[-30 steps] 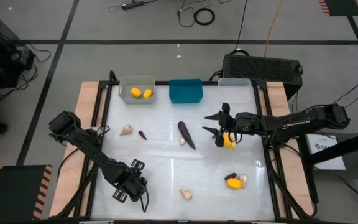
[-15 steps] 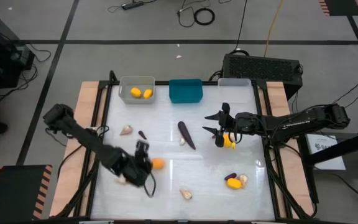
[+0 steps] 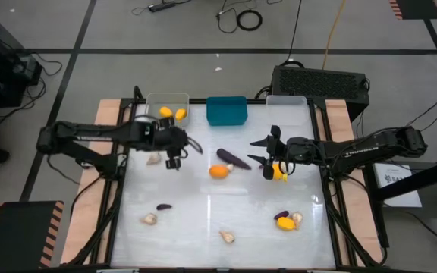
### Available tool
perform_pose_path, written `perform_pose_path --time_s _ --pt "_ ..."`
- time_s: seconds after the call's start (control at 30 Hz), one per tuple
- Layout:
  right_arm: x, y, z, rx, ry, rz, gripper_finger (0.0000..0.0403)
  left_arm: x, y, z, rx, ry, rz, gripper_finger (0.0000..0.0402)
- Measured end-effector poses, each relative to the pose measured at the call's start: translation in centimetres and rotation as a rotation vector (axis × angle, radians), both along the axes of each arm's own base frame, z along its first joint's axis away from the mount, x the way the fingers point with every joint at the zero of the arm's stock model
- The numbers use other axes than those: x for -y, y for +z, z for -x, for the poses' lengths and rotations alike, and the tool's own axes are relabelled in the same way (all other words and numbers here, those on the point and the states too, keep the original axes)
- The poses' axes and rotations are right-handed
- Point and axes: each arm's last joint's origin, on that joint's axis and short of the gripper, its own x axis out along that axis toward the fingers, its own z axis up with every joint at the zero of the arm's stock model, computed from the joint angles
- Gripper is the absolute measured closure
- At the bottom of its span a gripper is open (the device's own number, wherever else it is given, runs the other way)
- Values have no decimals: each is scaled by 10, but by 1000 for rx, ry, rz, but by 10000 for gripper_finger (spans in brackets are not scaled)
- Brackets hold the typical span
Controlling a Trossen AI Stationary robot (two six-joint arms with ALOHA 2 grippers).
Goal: Sort produce into baskets
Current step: Put the bottom left lemon into the gray bin
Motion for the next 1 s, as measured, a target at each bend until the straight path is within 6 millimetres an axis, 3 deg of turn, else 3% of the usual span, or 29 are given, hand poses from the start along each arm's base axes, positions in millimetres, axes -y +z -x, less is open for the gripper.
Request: perform_pose_path --time_s 0.17,0.27,0.4,0.57,0.83,1.0 --pt "0 0 0 -4 0 1 200 -36 -10 -2 17 190 11 242" --pt "0 -2 1 -23 0 1 200 -41 -13 -9 67 105 155 242" --pt "0 -3 1 -45 -1 23 200 -27 -13 -29 171 -111 247 242" --pt "1 -3 1 -57 14 74 200 0 -20 -60 263 -349 169 212" --pt "1 -4 2 -77 24 105 200 34 -56 -98 280 -464 163 101" --pt "1 -6 2 -98 28 113 200 43 -81 -108 216 -482 125 63"
